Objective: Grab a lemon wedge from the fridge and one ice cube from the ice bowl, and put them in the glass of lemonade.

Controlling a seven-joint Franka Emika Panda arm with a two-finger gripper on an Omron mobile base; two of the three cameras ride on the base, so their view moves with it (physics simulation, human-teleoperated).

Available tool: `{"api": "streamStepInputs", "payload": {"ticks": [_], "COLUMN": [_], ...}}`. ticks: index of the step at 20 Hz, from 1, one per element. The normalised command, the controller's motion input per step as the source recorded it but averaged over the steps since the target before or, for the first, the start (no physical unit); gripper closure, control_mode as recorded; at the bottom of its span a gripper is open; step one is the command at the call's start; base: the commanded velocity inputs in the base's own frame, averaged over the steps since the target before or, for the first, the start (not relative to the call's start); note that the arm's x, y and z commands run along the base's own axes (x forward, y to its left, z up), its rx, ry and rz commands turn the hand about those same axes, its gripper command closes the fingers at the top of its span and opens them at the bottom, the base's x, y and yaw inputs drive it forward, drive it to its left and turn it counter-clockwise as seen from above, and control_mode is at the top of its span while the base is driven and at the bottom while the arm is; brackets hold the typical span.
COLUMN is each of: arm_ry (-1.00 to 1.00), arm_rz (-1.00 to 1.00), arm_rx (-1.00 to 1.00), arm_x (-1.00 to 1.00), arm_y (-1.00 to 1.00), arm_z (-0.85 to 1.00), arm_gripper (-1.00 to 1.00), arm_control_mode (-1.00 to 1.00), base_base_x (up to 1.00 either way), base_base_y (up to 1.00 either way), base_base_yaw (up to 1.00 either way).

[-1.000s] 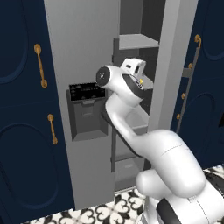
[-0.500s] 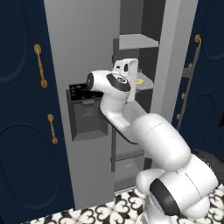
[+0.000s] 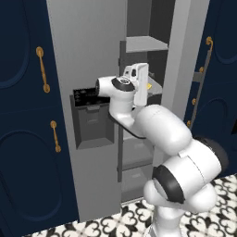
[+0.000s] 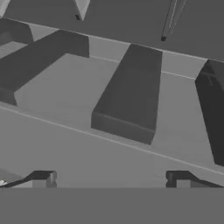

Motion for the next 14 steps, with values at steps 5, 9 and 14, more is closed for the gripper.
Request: {"api": "streamStepInputs", "payload": {"ticks": [5,9,14], "arm_ry": [0.0,0.01,0.0], "arm_rz": [-0.11,-0.01,0.0], "arm_rx": [0.0,0.0,0.0], "arm_x": [0.34,0.53,0.69], "arm_y": [-0.62,-0.06,-0.04], "arm_z": [-0.16,-0.05,-0.18], "arm_gripper": [-1.0,-1.0,-1.0], "arm_control_mode": [-1.0,-1.0,-1.0], "base_base_x": [0.0,0.0,0.0], "base_base_y": [0.0,0.0,0.0], "base_base_yaw": [0.0,0.0,0.0]}}
